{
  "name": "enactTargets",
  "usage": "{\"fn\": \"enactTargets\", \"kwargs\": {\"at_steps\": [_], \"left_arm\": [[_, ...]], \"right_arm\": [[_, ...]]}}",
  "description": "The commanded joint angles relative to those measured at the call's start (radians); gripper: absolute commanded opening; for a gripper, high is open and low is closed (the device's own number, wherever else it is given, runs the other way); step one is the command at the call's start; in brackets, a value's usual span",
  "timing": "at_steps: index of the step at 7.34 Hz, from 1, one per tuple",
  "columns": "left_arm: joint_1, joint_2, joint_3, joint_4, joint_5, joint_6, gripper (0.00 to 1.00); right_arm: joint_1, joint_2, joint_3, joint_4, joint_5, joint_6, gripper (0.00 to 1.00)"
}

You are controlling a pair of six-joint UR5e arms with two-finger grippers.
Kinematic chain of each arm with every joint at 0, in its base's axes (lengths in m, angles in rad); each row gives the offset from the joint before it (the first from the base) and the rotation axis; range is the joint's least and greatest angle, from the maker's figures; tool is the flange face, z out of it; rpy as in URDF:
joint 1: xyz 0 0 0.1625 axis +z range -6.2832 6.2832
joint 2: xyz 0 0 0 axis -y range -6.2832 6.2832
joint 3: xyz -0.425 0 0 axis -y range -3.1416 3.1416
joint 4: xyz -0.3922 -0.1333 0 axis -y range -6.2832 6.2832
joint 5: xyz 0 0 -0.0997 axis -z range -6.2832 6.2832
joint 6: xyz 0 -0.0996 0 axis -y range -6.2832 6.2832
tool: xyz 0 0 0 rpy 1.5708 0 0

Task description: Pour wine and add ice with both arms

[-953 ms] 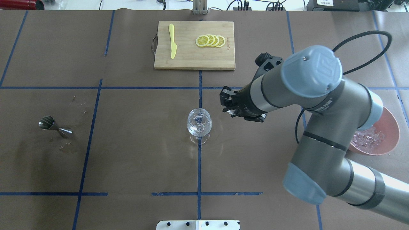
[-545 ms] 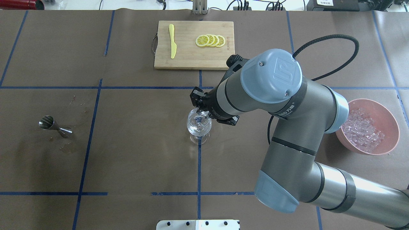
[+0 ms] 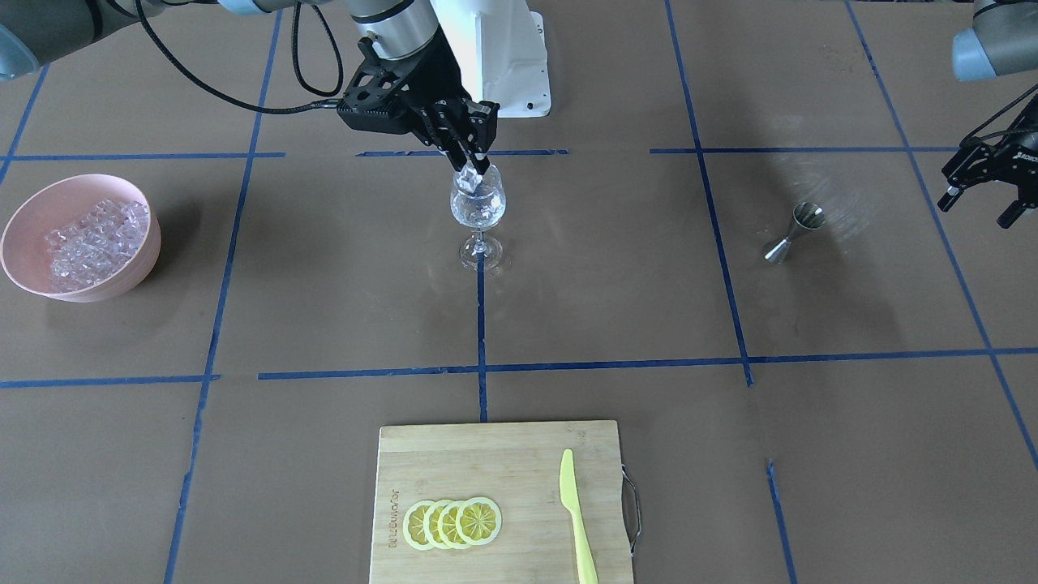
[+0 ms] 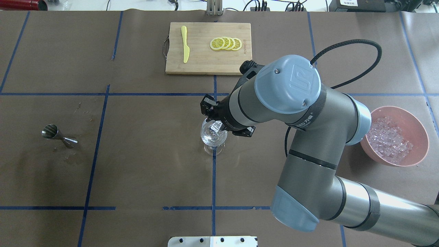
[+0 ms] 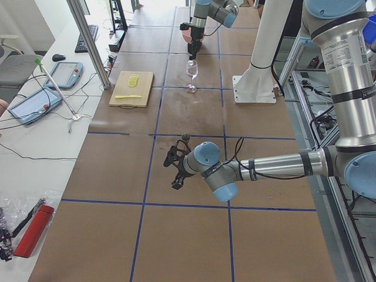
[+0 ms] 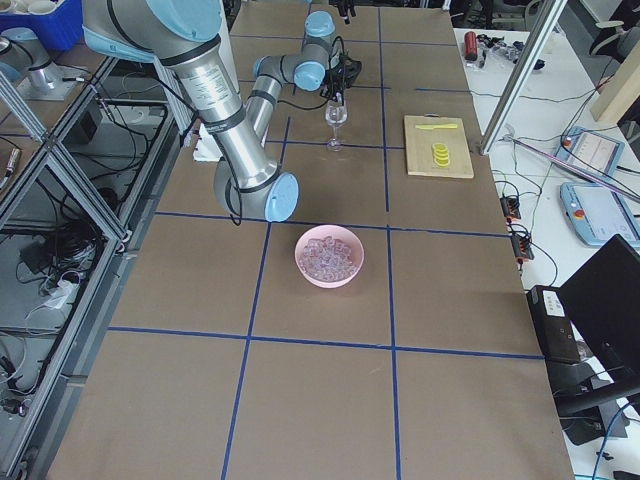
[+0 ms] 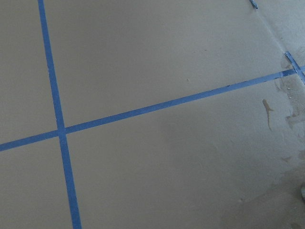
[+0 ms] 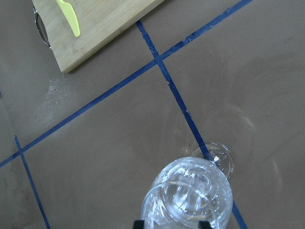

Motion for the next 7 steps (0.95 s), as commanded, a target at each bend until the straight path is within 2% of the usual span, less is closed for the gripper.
{"fn": "enactTargets", "kwargs": {"at_steps": [1,2,3,4,5,6,7], "left_arm": [[0.000,0.000,0.001,-0.001,0.000,-0.003,1.00],[0.002,-0.002,0.007,-0.001,0.000,0.000,1.00],[0.002,-0.002,0.008,0.001,0.001,0.009,1.00],[0.002,0.000,0.008,0.004,0.003,0.029,1.00],[0.000,-0.002,0.012,0.006,0.005,0.057,1.00],[-0.011,-0.002,0.013,0.012,0.005,0.062,1.00],[-0.018,-0.003,0.013,0.025,0.003,0.062,1.00]], "right_arm": [[0.001,-0.002,0.004,-0.001,0.001,-0.001,0.73],[0.030,-0.017,0.008,-0.009,0.010,-0.006,0.74],[0.073,-0.075,0.026,-0.009,0.026,-0.008,1.00],[0.140,-0.156,0.058,0.000,0.059,-0.027,1.00],[0.244,-0.237,0.079,0.003,0.166,-0.161,1.00],[0.350,-0.329,0.080,0.005,0.263,-0.316,1.00],[0.478,-0.449,0.077,0.003,0.320,-0.547,1.00]]}}
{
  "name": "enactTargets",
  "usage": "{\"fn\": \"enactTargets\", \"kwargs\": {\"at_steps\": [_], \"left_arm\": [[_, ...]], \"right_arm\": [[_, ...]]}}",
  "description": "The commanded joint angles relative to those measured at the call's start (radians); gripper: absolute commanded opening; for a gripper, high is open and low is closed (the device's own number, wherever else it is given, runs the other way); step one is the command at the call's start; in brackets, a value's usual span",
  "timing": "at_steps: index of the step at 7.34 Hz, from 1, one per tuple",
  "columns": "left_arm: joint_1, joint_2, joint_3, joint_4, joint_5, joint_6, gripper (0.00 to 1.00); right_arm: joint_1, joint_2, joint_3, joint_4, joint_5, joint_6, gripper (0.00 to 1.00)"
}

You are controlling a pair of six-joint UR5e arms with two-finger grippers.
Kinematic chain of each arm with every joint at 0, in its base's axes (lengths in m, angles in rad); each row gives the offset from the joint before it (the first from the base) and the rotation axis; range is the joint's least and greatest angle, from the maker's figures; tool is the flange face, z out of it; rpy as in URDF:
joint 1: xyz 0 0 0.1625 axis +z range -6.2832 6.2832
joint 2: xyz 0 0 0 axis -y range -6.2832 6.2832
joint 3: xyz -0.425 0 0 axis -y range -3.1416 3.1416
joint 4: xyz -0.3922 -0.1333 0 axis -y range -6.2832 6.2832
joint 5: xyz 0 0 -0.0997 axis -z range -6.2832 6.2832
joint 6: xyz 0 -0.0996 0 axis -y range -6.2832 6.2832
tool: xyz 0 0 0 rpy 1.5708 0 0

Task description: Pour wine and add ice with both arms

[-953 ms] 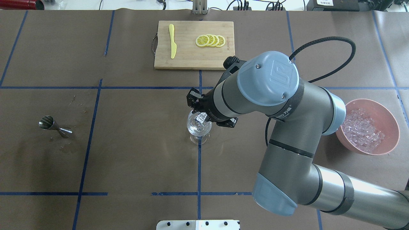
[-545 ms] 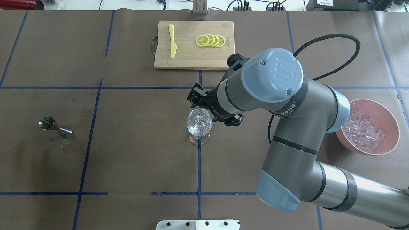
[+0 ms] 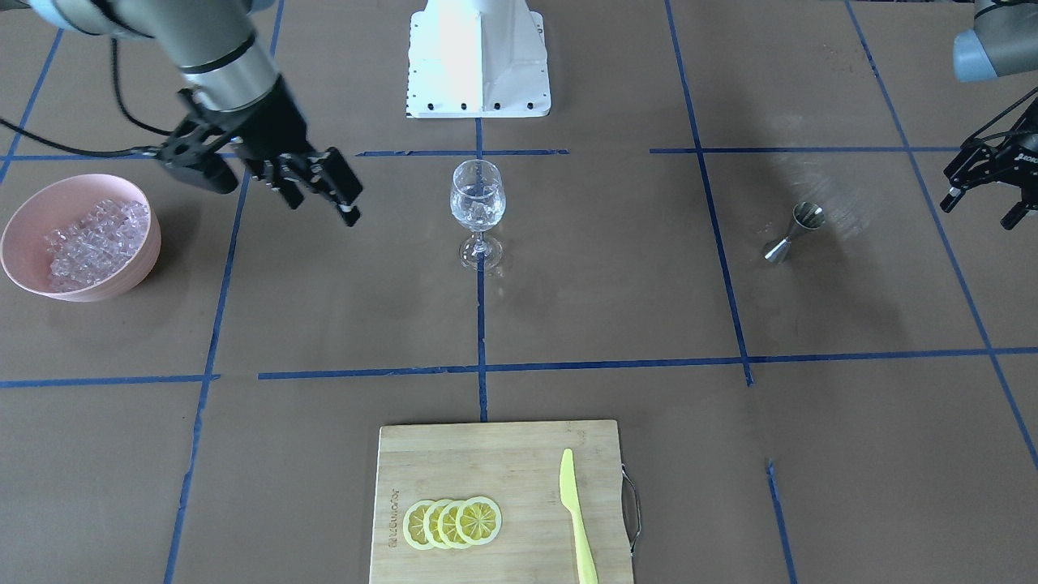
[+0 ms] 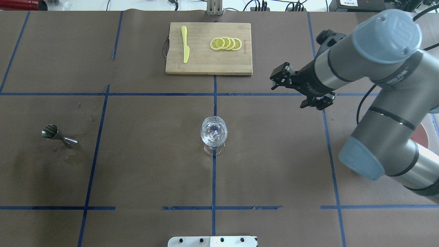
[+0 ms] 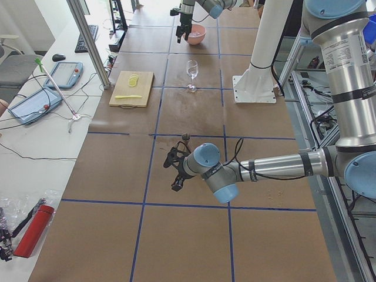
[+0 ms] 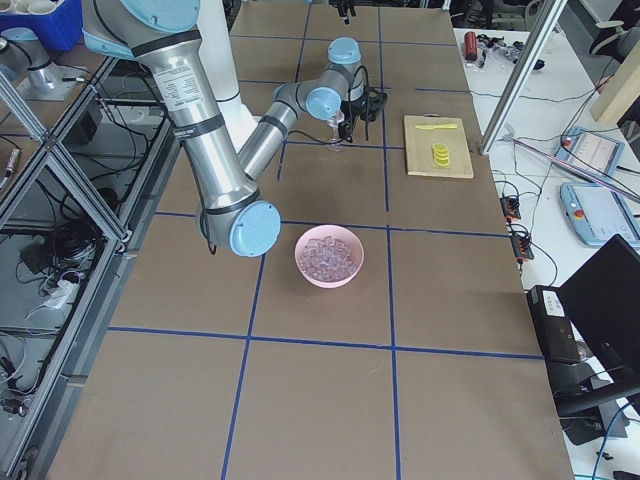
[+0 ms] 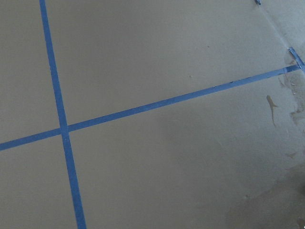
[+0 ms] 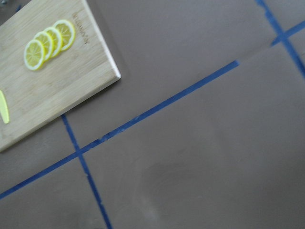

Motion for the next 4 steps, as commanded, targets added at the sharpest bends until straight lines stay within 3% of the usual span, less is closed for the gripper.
{"fn": "enactTargets", "kwargs": {"at_steps": [1,2,3,4], "left_arm": [[-0.011,-0.001,-0.002,0.064,-0.016,0.021,1.00],[-0.025,-0.027,-0.004,0.177,-0.062,0.090,1.00],[-0.082,-0.114,-0.008,0.366,-0.162,0.145,1.00],[-0.147,-0.174,-0.025,0.555,-0.182,0.265,1.00]], "right_arm": [[0.270,-0.204,-0.027,-0.003,0.148,-0.473,1.00],[0.400,-0.240,-0.098,-0.003,0.234,-0.673,1.00],[0.508,-0.265,-0.169,-0.009,0.288,-0.873,1.00],[0.565,-0.292,-0.215,-0.014,0.285,-1.055,1.00]]}}
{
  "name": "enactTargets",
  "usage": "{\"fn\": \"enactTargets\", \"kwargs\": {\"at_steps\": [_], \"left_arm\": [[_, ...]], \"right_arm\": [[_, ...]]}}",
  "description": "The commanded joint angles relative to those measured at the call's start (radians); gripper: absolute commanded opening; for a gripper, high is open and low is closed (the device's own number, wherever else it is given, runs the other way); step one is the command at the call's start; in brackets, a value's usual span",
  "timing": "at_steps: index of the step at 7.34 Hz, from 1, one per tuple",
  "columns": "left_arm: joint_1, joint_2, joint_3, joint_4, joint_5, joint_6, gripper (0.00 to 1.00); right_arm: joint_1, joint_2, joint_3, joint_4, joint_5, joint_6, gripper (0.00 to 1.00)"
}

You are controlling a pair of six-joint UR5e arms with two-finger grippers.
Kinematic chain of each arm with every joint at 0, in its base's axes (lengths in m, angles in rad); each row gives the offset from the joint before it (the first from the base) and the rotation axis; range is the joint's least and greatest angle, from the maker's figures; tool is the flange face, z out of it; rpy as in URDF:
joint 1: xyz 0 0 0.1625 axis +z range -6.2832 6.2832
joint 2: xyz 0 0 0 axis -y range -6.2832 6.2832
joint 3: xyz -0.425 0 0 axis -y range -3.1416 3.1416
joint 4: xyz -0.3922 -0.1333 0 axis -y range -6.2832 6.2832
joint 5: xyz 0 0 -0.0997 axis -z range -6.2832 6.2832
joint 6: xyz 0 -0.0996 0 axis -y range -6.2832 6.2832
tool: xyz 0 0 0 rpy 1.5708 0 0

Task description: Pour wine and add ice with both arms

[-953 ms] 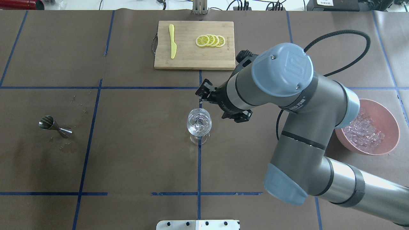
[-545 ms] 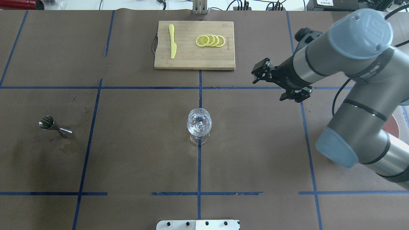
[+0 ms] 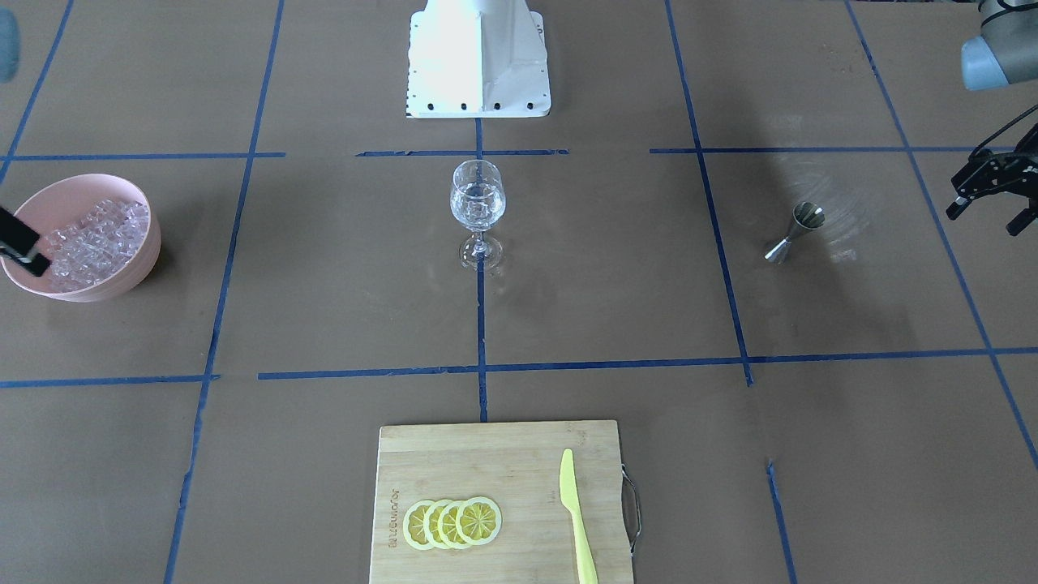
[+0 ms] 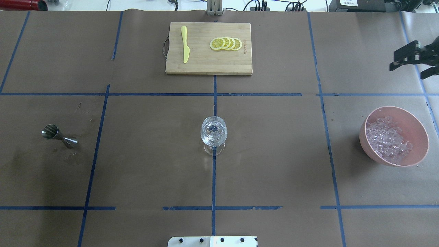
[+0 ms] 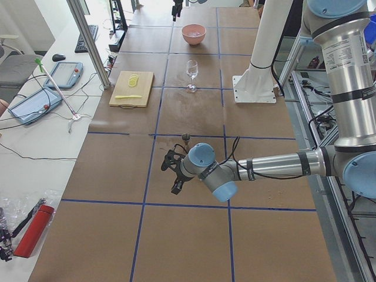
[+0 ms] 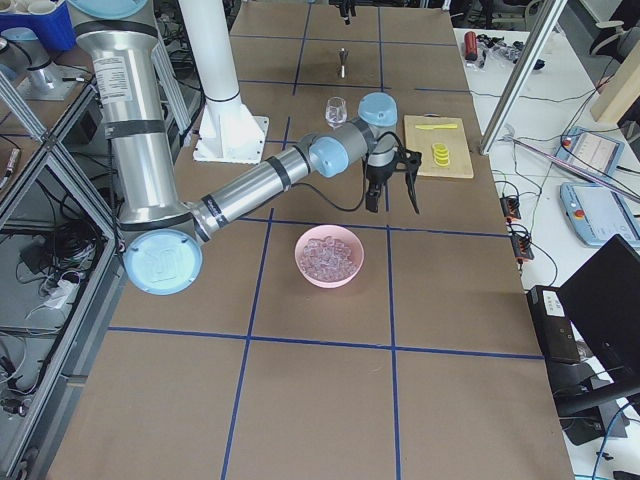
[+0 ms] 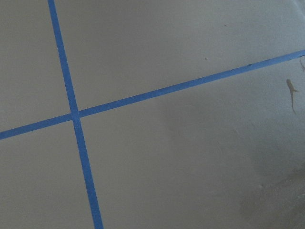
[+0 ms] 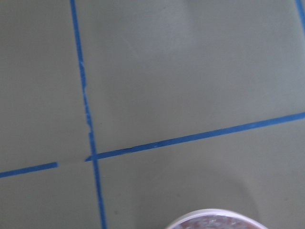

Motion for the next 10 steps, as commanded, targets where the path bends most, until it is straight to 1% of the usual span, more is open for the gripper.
{"fn": "enactTargets", "kwargs": {"at_steps": [1,2,3,4,5,6,7,9,10], "left_arm": [[-0.126,-0.163,-0.022,0.421,-0.046,0.235,1.00],[-0.191,-0.232,-0.024,0.607,-0.040,0.348,1.00],[-0.238,-0.272,-0.025,0.756,-0.040,0.412,1.00],[-0.262,-0.274,-0.036,0.829,-0.047,0.418,1.00],[-0.262,-0.236,-0.050,0.822,-0.056,0.418,1.00],[-0.253,-0.193,-0.100,0.822,-0.056,0.420,1.00],[-0.251,-0.188,-0.082,0.805,-0.055,0.422,1.00],[-0.250,-0.180,-0.039,0.636,-0.058,0.420,1.00],[-0.250,-0.180,-0.047,0.621,-0.059,0.417,1.00]], "right_arm": [[0.139,-0.040,-0.117,-0.004,0.031,-0.336,1.00],[0.170,-0.042,-0.147,-0.007,0.030,-0.422,1.00],[0.187,-0.045,-0.169,-0.007,0.022,-0.489,1.00],[0.193,-0.048,-0.171,-0.007,0.016,-0.499,1.00],[0.186,-0.049,-0.172,-0.009,-0.008,-0.533,1.00],[0.187,-0.046,-0.172,-0.050,-0.041,-0.589,1.00],[0.184,-0.030,-0.171,-0.116,-0.042,-0.641,1.00],[0.186,-0.023,-0.172,-0.125,-0.035,-0.647,1.00],[0.186,-0.017,-0.172,-0.125,-0.030,-0.647,1.00]]}}
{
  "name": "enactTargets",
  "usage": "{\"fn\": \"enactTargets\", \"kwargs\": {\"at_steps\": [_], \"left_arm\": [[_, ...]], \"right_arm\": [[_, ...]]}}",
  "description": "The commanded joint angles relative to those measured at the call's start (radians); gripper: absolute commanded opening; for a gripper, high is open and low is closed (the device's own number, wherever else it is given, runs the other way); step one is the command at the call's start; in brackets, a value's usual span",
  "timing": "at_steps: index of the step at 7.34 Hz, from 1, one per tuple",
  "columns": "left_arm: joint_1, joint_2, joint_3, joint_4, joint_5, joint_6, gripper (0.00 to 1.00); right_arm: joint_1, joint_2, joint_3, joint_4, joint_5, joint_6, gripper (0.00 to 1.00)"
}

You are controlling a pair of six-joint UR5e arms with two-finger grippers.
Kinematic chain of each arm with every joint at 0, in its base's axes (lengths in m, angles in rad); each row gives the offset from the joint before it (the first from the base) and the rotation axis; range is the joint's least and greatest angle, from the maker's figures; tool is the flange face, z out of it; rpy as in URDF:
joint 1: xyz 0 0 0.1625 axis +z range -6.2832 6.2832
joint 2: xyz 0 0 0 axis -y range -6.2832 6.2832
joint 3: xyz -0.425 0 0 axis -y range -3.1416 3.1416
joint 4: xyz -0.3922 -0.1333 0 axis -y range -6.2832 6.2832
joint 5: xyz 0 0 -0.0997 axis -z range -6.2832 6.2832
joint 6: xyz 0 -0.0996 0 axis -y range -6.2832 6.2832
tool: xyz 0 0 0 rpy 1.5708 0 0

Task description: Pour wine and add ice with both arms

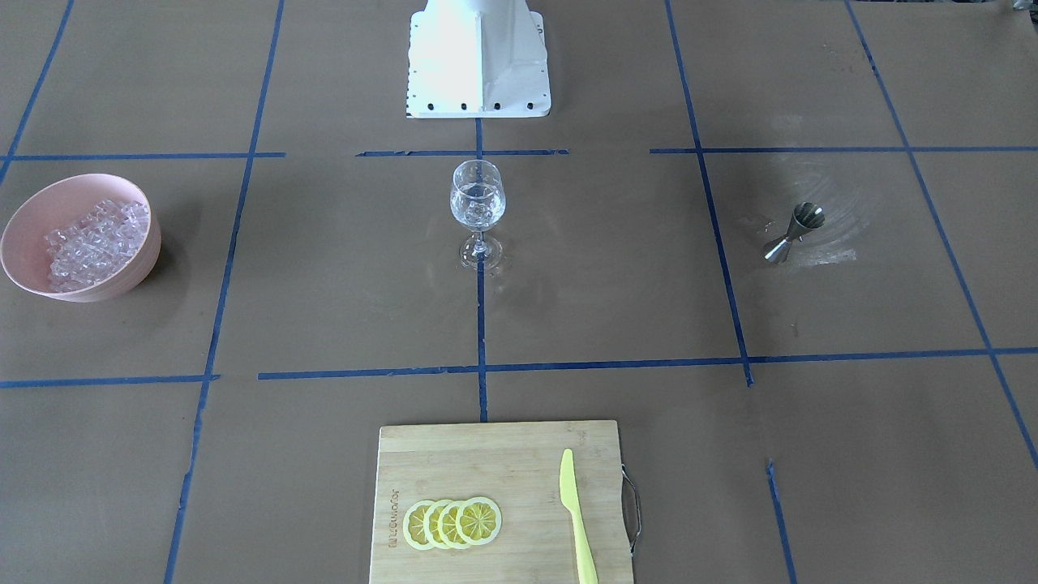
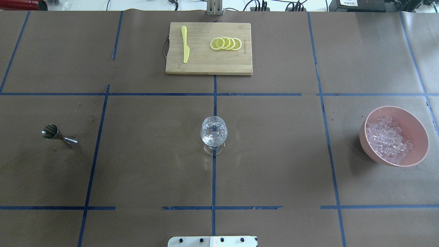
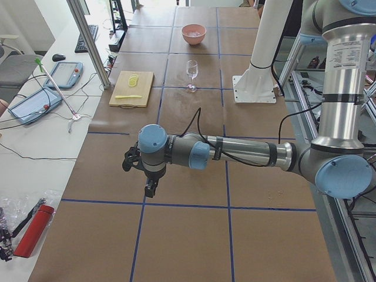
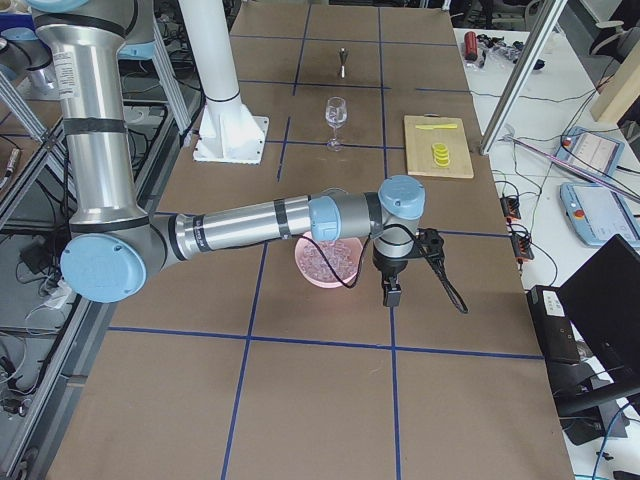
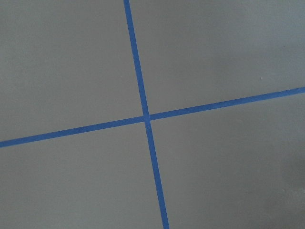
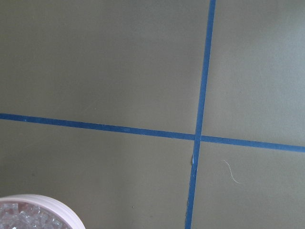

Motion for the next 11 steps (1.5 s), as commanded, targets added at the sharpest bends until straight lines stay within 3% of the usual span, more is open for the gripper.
{"fn": "enactTargets", "kwargs": {"at_steps": [1,5,11], "left_arm": [[-0.001,0.005,-0.005,-0.039,-0.011,-0.001,1.00],[-0.003,0.006,-0.025,-0.037,-0.001,0.000,1.00],[0.002,0.054,0.007,-0.048,-0.005,-0.001,1.00]], "right_arm": [[0.000,0.004,-0.003,-0.006,0.004,-0.003,1.00],[0.000,-0.008,-0.009,0.000,0.063,0.011,1.00],[0.000,-0.039,0.014,0.005,0.064,0.013,1.00]]}}
